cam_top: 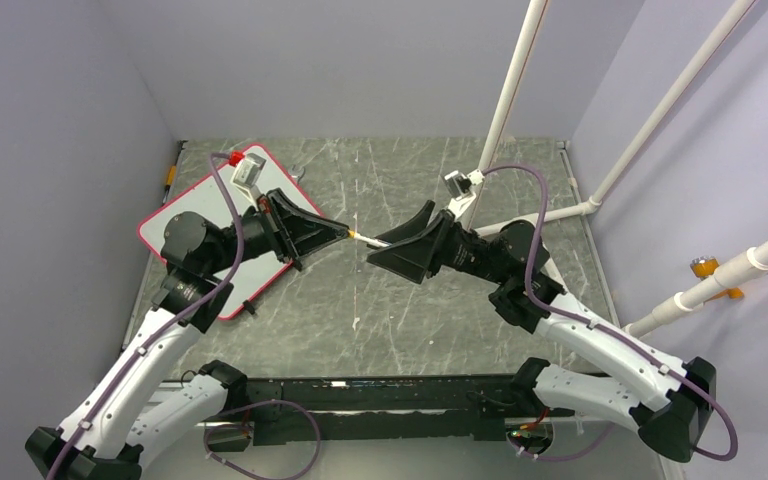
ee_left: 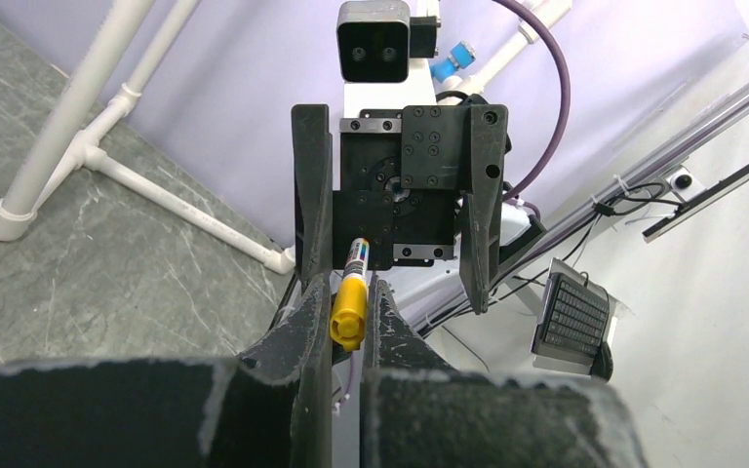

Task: Write a sentence on the whiteboard
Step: Pass from the left arm to the right

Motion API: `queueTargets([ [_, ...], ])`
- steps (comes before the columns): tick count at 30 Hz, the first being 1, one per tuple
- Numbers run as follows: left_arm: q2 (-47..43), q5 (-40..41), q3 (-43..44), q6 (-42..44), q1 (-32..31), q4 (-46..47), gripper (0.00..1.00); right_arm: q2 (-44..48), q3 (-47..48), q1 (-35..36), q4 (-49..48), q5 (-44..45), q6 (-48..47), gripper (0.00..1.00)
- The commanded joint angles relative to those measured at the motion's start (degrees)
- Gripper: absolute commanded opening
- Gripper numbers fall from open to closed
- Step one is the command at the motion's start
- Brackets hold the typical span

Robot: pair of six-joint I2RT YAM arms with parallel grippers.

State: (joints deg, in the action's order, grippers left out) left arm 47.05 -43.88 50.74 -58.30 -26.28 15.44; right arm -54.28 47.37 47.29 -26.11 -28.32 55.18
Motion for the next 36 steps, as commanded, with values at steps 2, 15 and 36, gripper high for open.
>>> queueTargets([
  [2, -1.5, 2.0, -0.7, -1.8, 0.2, 4.4, 0.00, -0.7, 2.9, -0.1, -5.4, -2.0, 0.8, 0.76],
  [15, -3.2, 4.4, -3.1, -2.1, 0.3, 3.9, 0.00, -1.4, 2.5, -0.1, -6.9, -2.2, 1.5, 0.37],
  [36, -4.2, 5.6, -5.1, -1.9, 0.2, 2.8, 0.00, -3.1, 4.5, -0.1, -6.4, -1.4, 1.0, 0.29],
])
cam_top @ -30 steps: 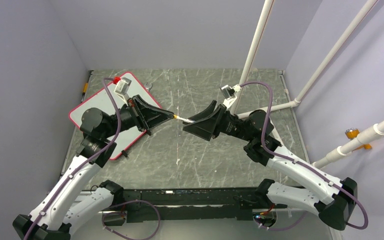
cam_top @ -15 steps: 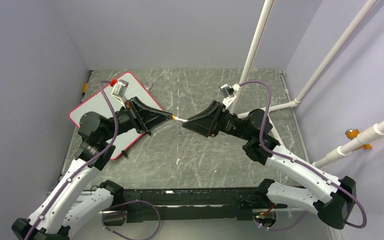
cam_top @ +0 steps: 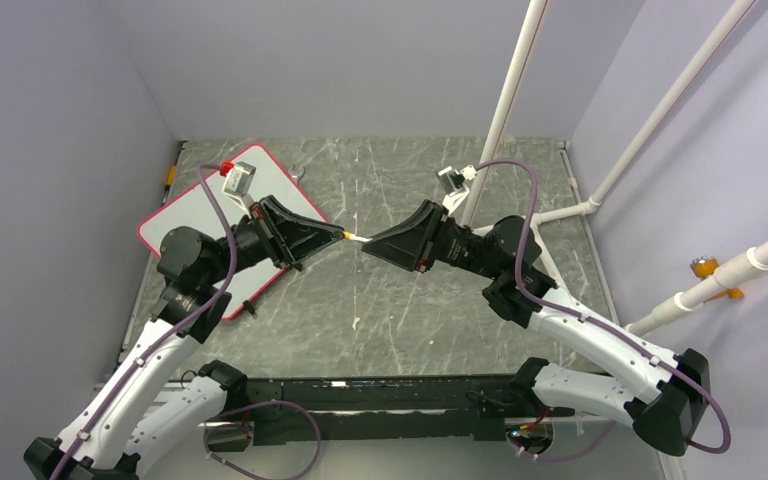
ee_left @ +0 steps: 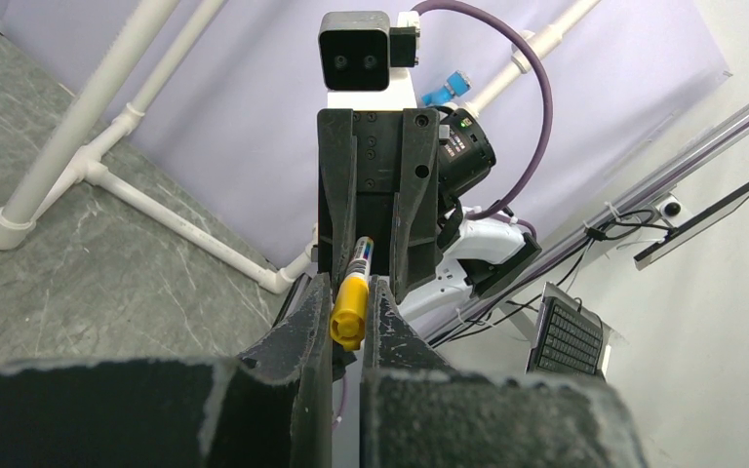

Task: Write a sentence on the whiteboard
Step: Pass from the left arm to the right

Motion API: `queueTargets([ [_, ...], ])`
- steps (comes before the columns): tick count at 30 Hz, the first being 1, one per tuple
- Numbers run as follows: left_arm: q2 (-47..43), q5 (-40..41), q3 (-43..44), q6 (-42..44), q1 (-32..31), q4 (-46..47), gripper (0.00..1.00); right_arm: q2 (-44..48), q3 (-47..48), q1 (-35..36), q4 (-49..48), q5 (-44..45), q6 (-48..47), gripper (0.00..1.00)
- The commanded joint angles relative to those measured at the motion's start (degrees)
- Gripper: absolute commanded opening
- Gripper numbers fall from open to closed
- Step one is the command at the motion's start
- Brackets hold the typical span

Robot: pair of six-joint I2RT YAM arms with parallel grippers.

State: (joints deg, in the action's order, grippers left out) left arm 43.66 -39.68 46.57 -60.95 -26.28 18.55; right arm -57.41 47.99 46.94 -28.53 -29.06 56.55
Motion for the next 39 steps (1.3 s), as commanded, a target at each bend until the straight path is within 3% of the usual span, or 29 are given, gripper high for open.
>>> queueTargets([
  [1, -1.1, 1.5, -1.2, 0.7, 0.2, -0.3, 0.00, -0.2, 4.1, 0.2, -3.9, -0.7, -0.4, 0.29],
  [39, -0.7, 0.9, -4.9, -1.8, 0.1, 3.7, 0.00, -2.9, 4.6, 0.2, -4.1, 0.8, 0.3, 0.26],
])
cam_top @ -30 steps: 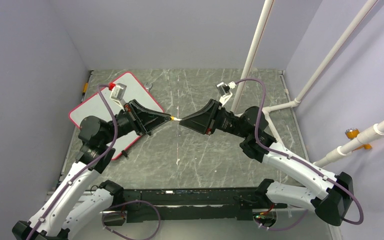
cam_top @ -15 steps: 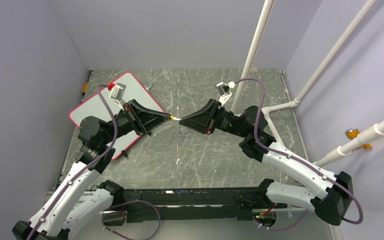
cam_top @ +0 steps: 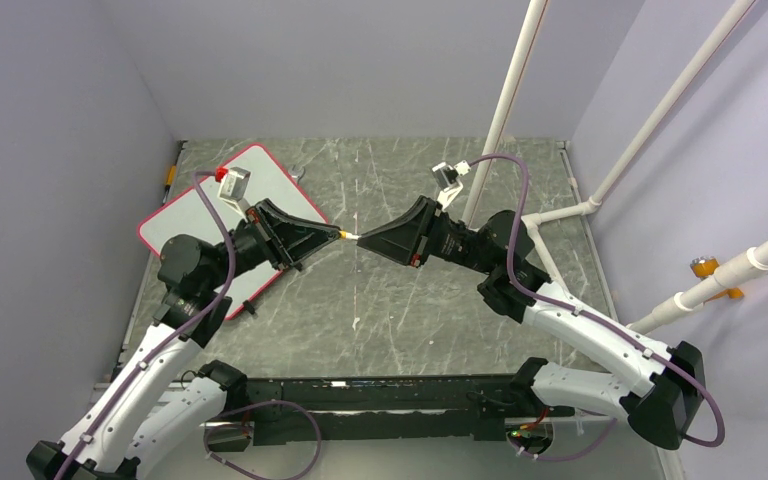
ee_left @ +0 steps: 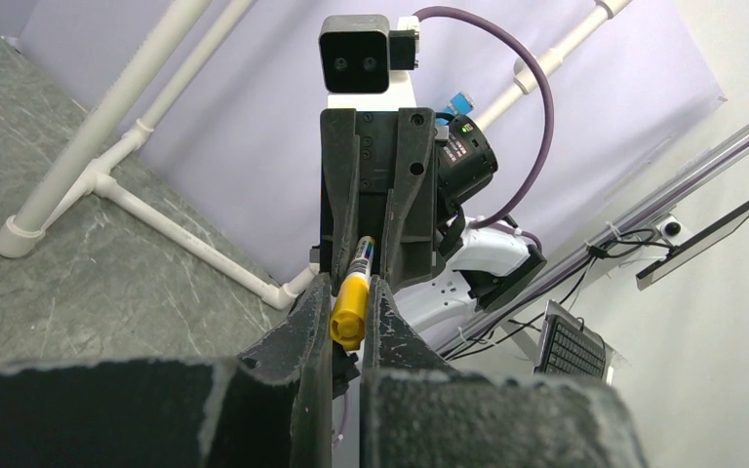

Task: Write a sentence on the whiteboard
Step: Pass from the left arm to the right

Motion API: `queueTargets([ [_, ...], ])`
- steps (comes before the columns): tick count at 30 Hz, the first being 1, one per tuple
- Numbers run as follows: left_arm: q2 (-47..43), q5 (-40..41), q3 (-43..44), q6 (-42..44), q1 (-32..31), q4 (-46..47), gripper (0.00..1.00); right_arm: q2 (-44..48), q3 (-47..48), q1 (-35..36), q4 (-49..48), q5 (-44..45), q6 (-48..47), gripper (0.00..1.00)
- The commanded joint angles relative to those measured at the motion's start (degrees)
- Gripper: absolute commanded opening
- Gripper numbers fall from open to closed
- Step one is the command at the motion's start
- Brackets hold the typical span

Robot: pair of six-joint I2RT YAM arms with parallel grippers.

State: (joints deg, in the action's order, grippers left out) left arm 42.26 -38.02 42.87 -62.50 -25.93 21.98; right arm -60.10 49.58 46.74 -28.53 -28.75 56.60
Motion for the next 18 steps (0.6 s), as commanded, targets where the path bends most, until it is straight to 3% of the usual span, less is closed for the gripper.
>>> queueTargets([
  [1, 0.7, -0.8, -1.2, -0.2, -0.4, 0.4, 0.00, -0.3, 3.0, 0.4, -4.2, 0.6, 0.3, 0.26],
  [10, 1.1, -0.7, -1.1, -0.2, -0.8, 0.4, 0.00, -0.7, 3.3, 0.4, -3.7, 0.2, 0.2, 0.30],
  [18, 1.0, -0.4, -1.3, 0.3, -1.0, -0.3, 0.00, -0.6, 3.1, 0.4, -3.5, 1.1, 0.1, 0.15],
])
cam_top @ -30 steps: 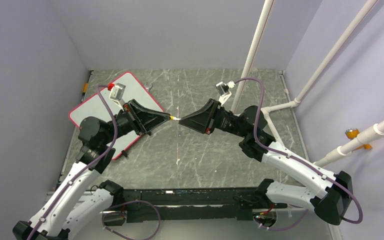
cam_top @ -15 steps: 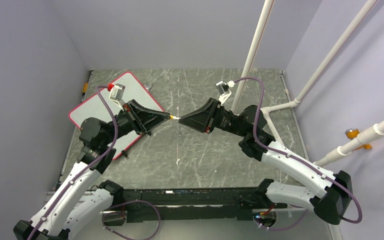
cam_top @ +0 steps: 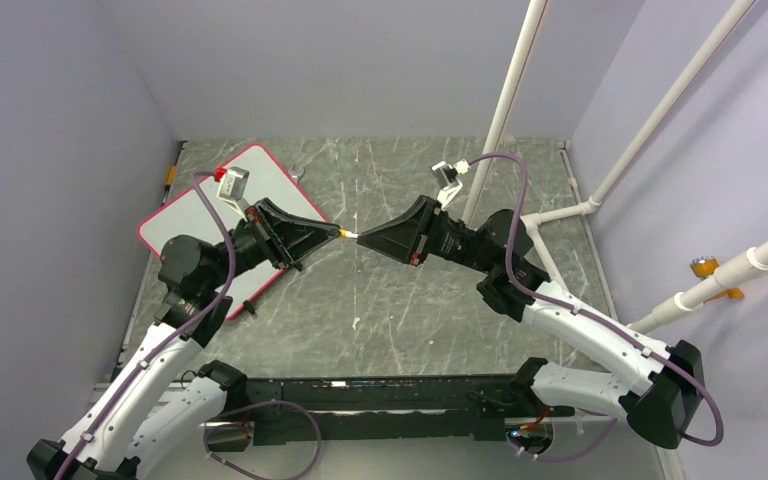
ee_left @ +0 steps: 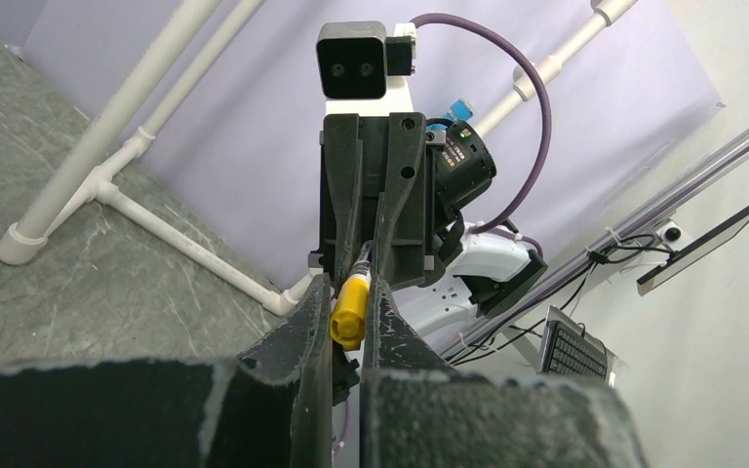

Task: Write a sentence on the whiteboard
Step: Pass from the left arm to the right

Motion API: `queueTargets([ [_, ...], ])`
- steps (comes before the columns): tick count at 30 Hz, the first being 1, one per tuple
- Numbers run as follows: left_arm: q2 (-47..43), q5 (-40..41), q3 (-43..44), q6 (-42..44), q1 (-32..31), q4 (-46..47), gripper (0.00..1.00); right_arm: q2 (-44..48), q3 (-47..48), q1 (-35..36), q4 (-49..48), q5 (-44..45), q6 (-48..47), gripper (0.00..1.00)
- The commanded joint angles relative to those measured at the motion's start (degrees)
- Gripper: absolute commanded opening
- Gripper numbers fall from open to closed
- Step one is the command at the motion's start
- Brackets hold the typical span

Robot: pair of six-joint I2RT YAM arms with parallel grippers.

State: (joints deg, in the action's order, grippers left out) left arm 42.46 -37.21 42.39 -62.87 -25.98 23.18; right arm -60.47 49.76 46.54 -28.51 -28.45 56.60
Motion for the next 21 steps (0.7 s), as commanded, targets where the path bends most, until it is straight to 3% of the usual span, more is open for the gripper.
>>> queueTargets([
  [1, 0.8, -1.2, -0.8, 0.8, -1.0, -1.5, 0.00, -0.3, 2.8, 0.6, -3.5, 1.0, 0.1, 0.13],
  [5, 0.5, -1.0, -1.1, 1.0, -1.1, -1.7, 0.00, -0.2, 2.6, 0.6, -3.3, 1.3, -0.1, 0.00],
  [8, 0.4, -0.7, -0.6, 2.2, -1.1, -3.7, 0.02, -0.1, 2.4, 0.7, -3.2, 1.2, -0.4, 0.00],
  [12, -0.2, 0.5, 0.8, 4.1, -1.0, -7.5, 0.32, 0.4, 1.8, 0.7, -2.9, 1.3, -0.8, 0.00],
  [14, -0.5, 1.0, 1.2, 4.8, -1.1, -8.4, 0.41, 0.6, 1.5, 0.7, -2.2, 1.6, -1.1, 0.00],
  [21, -1.5, 1.3, 2.3, 6.3, -1.1, -9.7, 0.43, 1.5, 0.7, 0.7, -0.2, 2.3, -1.7, 0.00],
])
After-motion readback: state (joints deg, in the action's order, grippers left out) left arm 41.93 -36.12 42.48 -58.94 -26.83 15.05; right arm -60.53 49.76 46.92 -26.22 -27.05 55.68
